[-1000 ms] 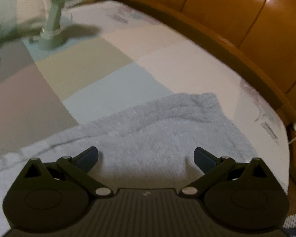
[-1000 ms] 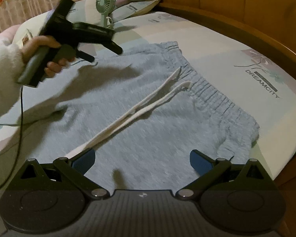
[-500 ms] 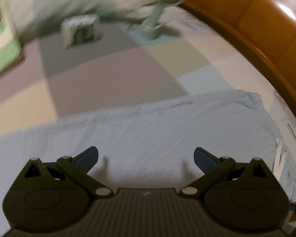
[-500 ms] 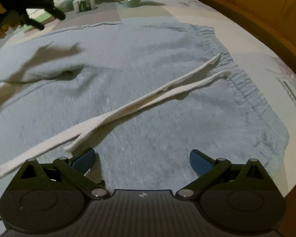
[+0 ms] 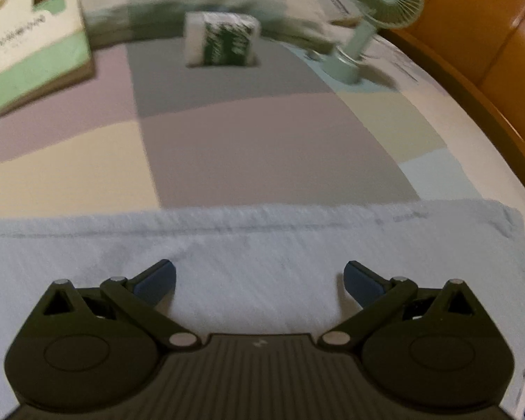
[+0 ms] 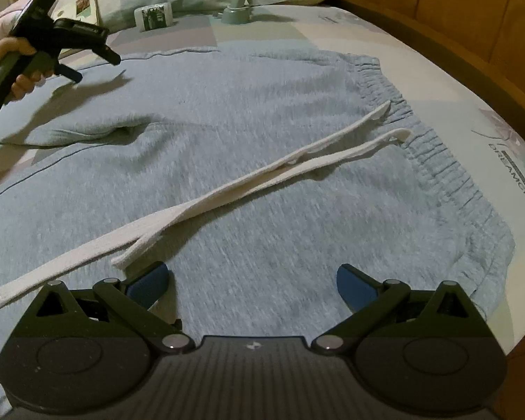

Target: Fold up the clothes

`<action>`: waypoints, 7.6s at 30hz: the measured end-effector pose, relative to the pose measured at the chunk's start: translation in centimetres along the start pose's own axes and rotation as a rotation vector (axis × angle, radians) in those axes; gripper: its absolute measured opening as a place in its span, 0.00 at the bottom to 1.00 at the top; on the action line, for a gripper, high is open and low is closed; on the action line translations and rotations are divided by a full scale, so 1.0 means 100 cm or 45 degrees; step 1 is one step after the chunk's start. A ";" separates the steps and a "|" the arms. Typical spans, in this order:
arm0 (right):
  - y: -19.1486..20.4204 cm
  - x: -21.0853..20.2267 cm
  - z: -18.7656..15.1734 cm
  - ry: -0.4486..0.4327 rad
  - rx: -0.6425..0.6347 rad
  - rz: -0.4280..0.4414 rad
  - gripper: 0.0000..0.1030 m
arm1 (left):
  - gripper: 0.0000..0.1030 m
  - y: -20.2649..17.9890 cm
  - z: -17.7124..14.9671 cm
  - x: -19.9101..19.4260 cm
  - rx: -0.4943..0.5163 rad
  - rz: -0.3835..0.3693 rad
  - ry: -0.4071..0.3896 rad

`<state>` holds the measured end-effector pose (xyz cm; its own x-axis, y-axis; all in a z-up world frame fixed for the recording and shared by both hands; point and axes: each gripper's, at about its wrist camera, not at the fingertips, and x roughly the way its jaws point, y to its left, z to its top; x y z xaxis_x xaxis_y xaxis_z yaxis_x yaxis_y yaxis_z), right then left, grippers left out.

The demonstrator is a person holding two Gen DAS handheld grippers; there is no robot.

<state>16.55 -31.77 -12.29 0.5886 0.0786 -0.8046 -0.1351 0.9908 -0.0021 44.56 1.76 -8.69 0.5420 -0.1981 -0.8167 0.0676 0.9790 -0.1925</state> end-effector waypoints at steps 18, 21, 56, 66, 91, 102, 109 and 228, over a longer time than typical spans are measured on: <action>0.000 0.001 0.000 -0.014 -0.003 -0.006 1.00 | 0.99 0.060 -0.070 -0.050 -0.034 0.049 -0.023; -0.002 0.000 0.003 0.006 -0.010 0.002 1.00 | 0.99 0.053 -0.071 -0.066 -0.035 0.062 -0.056; 0.006 -0.011 -0.006 0.031 -0.024 -0.014 1.00 | 0.99 -0.127 -0.203 -0.129 0.639 -0.284 -0.111; -0.002 -0.032 -0.008 0.042 0.011 -0.019 1.00 | 0.99 -0.119 -0.210 -0.112 0.615 -0.248 -0.047; -0.131 -0.037 0.071 -0.070 0.326 0.387 1.00 | 0.99 -0.157 -0.203 -0.134 0.698 -0.196 -0.231; -0.184 0.053 0.157 -0.017 0.500 0.728 1.00 | 0.99 -0.181 -0.181 -0.120 0.583 -0.118 -0.260; -0.153 0.103 0.171 0.116 0.377 0.625 1.00 | 0.99 -0.184 -0.176 -0.114 0.572 -0.056 -0.264; -0.074 0.036 0.173 -0.230 -0.504 0.391 0.16 | 0.99 -0.157 -0.062 0.003 0.989 0.225 -0.390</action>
<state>33.45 -36.87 -4.91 0.5978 0.4108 -0.6884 -0.5927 0.8047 -0.0346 38.49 -13.96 -9.25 0.7936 -0.1270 -0.5950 0.4555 0.7723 0.4427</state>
